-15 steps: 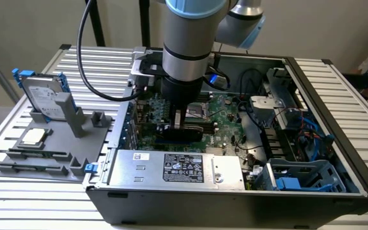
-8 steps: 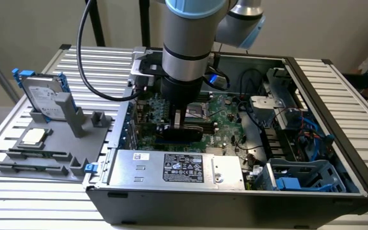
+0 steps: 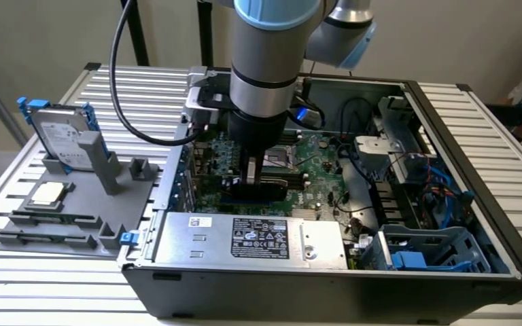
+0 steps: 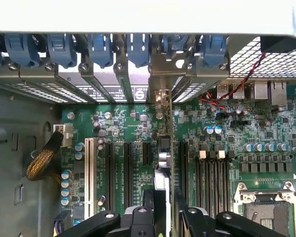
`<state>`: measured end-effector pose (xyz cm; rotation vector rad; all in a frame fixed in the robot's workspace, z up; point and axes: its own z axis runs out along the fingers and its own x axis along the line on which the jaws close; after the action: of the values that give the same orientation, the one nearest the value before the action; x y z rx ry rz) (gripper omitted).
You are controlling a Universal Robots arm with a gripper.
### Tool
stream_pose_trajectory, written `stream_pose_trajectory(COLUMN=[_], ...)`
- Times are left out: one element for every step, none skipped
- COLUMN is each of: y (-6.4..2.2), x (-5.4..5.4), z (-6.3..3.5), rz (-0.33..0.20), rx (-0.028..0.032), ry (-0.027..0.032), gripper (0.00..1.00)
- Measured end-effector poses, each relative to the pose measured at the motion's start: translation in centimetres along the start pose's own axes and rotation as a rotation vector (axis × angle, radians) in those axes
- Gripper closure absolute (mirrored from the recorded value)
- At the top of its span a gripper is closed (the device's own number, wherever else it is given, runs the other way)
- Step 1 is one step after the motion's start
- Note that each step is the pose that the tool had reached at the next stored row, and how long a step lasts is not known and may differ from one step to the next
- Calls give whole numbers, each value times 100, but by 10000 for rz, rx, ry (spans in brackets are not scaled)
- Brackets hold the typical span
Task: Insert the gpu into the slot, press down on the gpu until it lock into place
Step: 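Insert the gpu into the slot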
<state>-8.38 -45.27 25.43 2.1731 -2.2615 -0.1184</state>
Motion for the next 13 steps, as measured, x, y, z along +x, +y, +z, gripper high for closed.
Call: stream_pose_trajectory(y=[0, 0, 0, 0, -1, -1, -1, 0, 0, 0, 1, 1, 3], x=[0, 0, 0, 0, -1, -1, -1, -2, -2, -1, -2, -2, -2], z=[0, 1, 1, 1, 1, -1, -2, -4, -5, -7, -9, -9, -10], rz=[-1, -1, -2, -2, -3, -4, -5, -6, -7, -9, -10, -10, -10], rx=[-1, -2, -4, -6, -7, -9, -10, -12, -13, -15, -17, -17, -18], ry=[1, 0, -1, -2, -5, -4, -6, -6, -5, -4, -3, -4, -5], gripper=[73, 73, 73, 73, 73, 73, 73, 73, 73, 73, 73, 73, 73])
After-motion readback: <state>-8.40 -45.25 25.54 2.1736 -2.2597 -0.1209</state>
